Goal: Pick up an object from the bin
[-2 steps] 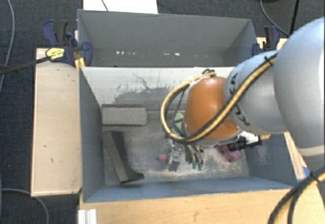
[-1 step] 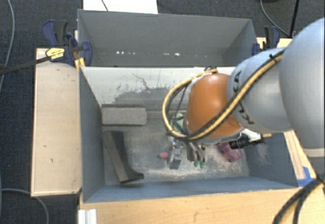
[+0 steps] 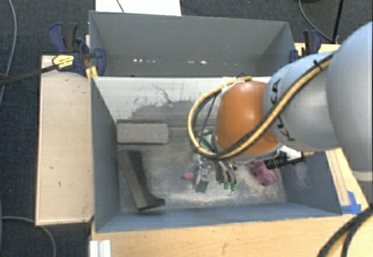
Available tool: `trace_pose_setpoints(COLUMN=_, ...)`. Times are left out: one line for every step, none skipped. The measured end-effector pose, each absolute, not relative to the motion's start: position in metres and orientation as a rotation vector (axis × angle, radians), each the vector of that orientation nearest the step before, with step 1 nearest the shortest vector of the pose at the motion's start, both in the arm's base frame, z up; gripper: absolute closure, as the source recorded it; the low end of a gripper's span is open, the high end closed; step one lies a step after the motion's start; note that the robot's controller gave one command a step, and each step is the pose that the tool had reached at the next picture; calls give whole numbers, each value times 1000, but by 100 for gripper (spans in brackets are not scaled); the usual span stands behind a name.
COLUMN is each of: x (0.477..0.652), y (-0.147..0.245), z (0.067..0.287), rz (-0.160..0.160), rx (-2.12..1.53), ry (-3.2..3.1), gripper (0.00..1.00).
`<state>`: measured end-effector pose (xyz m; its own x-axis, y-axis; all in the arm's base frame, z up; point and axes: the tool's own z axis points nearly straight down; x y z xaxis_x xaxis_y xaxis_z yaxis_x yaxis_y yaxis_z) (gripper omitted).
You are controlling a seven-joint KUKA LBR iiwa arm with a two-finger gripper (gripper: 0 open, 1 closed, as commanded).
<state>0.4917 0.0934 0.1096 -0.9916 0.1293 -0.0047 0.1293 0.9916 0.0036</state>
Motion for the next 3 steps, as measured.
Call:
trace_pose_setpoints(x=492, y=93, z=118, rz=6, rx=204, ry=3129, gripper=100)
trace_pose_setpoints(x=492, y=93, z=125, rz=6, rx=205, ry=3128, gripper=100)
trace_pose_setpoints(x=492, y=93, z=133, rz=6, rx=206, ry=3129, gripper=100)
